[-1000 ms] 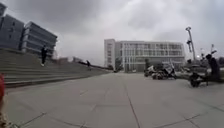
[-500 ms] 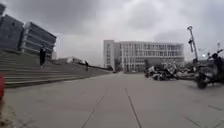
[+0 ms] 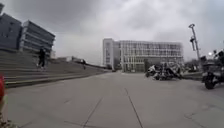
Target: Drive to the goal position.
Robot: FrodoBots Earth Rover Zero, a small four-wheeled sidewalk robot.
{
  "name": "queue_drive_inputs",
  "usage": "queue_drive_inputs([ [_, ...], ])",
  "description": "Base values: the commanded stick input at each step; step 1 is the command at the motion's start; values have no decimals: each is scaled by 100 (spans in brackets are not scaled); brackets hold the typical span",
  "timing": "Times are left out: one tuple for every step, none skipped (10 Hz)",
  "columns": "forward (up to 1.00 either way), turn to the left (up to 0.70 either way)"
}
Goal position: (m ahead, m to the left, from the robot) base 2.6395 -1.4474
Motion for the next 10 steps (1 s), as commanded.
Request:
queue_drive_inputs([
  [70, 0],
  [70, 0],
  [70, 0],
  [70, 0],
  [70, 0],
  [70, 0],
  [70, 0],
  [70, 0],
  [70, 0],
  [70, 0],
])
